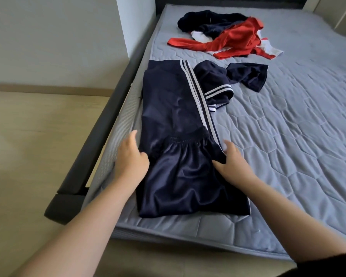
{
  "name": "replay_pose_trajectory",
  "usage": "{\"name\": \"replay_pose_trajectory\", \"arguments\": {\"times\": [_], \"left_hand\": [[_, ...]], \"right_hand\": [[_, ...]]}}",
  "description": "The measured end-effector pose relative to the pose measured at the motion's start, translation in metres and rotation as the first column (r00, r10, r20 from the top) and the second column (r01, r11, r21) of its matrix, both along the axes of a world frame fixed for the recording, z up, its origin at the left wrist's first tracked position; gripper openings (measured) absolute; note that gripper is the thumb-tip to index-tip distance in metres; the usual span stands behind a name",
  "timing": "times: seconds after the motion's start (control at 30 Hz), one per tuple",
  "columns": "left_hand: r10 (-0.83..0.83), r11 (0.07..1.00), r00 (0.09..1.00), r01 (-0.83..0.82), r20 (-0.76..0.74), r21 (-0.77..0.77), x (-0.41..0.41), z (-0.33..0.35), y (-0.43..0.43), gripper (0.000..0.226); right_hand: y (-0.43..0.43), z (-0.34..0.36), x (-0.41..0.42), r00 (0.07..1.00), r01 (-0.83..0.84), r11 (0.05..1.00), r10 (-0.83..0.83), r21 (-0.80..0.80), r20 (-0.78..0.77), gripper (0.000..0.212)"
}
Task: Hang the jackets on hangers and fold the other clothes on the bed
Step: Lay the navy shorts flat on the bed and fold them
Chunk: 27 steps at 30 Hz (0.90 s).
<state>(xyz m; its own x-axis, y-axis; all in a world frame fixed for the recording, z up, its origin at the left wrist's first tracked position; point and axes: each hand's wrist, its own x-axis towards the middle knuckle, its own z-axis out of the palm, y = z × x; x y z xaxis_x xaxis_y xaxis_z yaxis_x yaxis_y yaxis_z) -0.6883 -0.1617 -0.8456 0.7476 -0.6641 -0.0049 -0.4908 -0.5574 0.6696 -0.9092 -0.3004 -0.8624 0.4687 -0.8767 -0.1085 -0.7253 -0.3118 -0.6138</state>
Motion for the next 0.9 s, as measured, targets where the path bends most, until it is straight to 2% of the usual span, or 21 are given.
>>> {"name": "replay_pose_trajectory", "arguments": {"times": [0.07,0.1,0.17,0.2,0.23,0.27,0.33,0.43,0.5,0.57,0.63,0.7,0.8,0.9], "left_hand": [[-0.192,0.966,0.971,0.213,0.142,-0.145,-0.010,0.009,-0.009,0.052],[-0.329,0.920,0.915,0.367,0.236,-0.141,-0.017,0.010,-0.013,0.050],[-0.612,0.772,0.685,0.627,0.396,0.106,-0.026,0.001,-0.015,0.051],[-0.722,0.686,0.585,0.672,0.370,0.277,-0.029,-0.007,-0.012,0.052],[-0.789,0.612,0.549,0.662,0.276,0.433,-0.029,-0.017,-0.008,0.054],[-0.806,0.561,0.563,0.631,0.181,0.536,-0.028,-0.026,-0.005,0.056],[-0.788,0.548,0.605,0.602,0.116,0.580,-0.025,-0.035,-0.002,0.058],[-0.761,0.604,0.639,0.630,0.117,0.489,-0.022,-0.035,-0.005,0.059],[-0.756,0.620,0.643,0.642,0.122,0.451,-0.022,-0.033,-0.006,0.058],[-0.751,0.625,0.651,0.650,0.107,0.432,-0.021,-0.031,-0.007,0.058],[-0.751,0.619,0.657,0.661,0.070,0.424,-0.020,-0.027,-0.007,0.059],[-0.760,0.598,0.648,0.671,0.044,0.438,-0.020,-0.020,-0.008,0.060],[-0.776,0.559,0.631,0.686,0.003,0.465,-0.018,-0.006,-0.008,0.058],[-0.785,0.548,0.612,0.759,-0.095,0.352,-0.026,0.014,-0.005,0.059]], "right_hand": [[0.003,0.005,0.003,0.983,-0.153,0.977,0.166,-0.147,0.082,0.070],[0.004,0.005,0.004,0.967,-0.225,0.956,0.243,-0.185,0.077,0.066],[0.006,-0.001,0.006,0.936,-0.353,0.900,0.339,-0.256,-0.097,0.059],[0.006,-0.006,0.005,0.906,-0.407,0.874,0.350,-0.266,-0.238,0.057],[0.006,-0.010,0.003,0.865,-0.442,0.866,0.341,-0.236,-0.368,0.056],[0.005,-0.013,0.002,0.827,-0.446,0.876,0.324,-0.185,-0.459,0.057],[0.005,-0.014,0.001,0.796,-0.419,0.896,0.284,-0.148,-0.535,0.059],[0.013,-0.004,0.001,0.823,-0.456,0.855,0.301,-0.246,-0.482,0.066],[0.023,0.006,0.000,0.798,-0.556,0.805,0.449,-0.207,-0.401,0.075],[0.036,0.015,-0.001,0.701,-0.667,0.745,0.615,-0.025,-0.360,0.085],[0.046,0.018,-0.002,0.574,-0.727,0.670,0.714,0.152,-0.400,0.101],[0.048,0.019,-0.002,0.483,-0.756,0.629,0.724,0.182,-0.493,0.110],[0.042,0.028,-0.001,0.506,-0.740,0.660,0.671,0.127,-0.542,0.097],[0.033,0.040,-0.002,0.604,-0.699,0.715,0.606,0.022,-0.518,0.053]]}}
